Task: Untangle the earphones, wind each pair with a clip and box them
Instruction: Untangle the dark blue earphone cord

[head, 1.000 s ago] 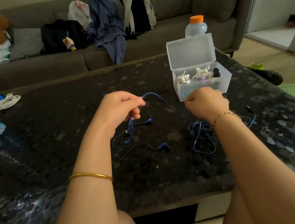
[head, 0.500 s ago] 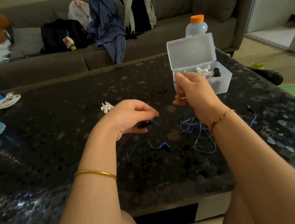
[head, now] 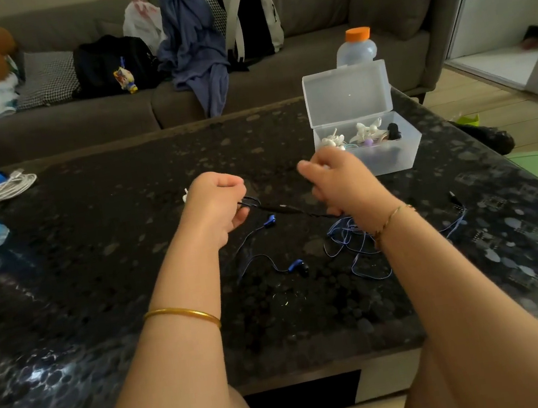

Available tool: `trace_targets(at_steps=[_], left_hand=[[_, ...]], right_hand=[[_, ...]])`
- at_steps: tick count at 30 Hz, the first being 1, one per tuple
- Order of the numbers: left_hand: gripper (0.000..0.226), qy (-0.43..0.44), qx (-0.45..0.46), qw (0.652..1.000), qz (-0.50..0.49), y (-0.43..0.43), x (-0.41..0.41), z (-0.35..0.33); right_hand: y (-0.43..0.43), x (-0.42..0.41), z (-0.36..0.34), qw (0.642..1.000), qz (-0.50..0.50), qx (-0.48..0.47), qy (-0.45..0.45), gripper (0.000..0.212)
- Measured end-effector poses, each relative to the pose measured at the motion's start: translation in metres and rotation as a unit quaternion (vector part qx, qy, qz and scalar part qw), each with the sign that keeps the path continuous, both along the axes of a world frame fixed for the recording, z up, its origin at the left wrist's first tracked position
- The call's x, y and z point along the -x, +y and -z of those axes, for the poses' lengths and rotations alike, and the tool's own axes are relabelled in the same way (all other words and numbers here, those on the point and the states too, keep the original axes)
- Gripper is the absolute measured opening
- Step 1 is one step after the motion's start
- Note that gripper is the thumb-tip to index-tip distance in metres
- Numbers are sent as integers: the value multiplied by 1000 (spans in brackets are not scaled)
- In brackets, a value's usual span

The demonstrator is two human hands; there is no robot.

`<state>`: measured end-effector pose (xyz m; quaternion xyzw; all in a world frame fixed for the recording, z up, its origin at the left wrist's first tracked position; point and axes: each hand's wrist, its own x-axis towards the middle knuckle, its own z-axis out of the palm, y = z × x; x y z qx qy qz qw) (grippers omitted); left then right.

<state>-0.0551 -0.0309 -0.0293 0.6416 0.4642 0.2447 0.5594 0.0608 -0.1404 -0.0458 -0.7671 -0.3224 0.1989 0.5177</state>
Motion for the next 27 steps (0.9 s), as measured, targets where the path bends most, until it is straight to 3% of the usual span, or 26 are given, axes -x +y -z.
trace_targets(at_steps=[2, 5, 10, 12, 13, 15, 16, 17, 18, 20, 22, 24, 26, 27], left_hand=[[14, -2, -15, 999, -39, 0, -2, 1], [21, 38, -126, 986, -99, 5, -1, 4], [30, 131, -314, 929, -146, 6, 11, 4], [34, 240, -306, 915, -108, 12, 10, 7], [38, 334, -283, 897, -62, 14, 8, 9], [42, 495, -252, 831, 37, 11, 4, 10], [42, 503, -254, 823, 67, 7, 1, 11], [40, 461, -262, 842, 99, 4, -3, 12], [38, 367, -255, 883, 143, 0, -9, 12], [39, 151, -140, 948, 241, -18, -14, 4], [30, 61, -38, 947, 313, -37, -20, -3], [17, 103, -67, 943, 310, -43, -31, -1], [21, 243, -130, 926, 259, -39, -41, 3], [22, 332, -156, 899, 238, -37, -40, 3]], right_hand=[[4, 5, 2, 997, -24, 42, -59, 20], [5, 9, 0, 994, -92, 59, -24, 31], [0, 7, 2, 971, -147, 151, -116, 24], [-3, 3, 2, 981, -117, 135, -78, 25], [-5, 2, 1, 986, -106, 111, -58, 25], [-8, 1, -2, 993, -100, 57, -19, 22], [-9, 0, -4, 994, -101, 31, -3, 20], [-10, 1, -6, 995, -99, 12, 5, 18], [-11, 2, -7, 996, -93, -3, 4, 15], [-13, 1, -8, 997, -74, -33, 1, 12], [-16, -1, -9, 997, -58, -54, 21, 10], [-23, -7, -11, 995, -53, -59, 62, 3], [-35, -21, -8, 998, -11, -18, 59, 9], [-40, -31, -3, 999, 30, 22, 23, 9]])
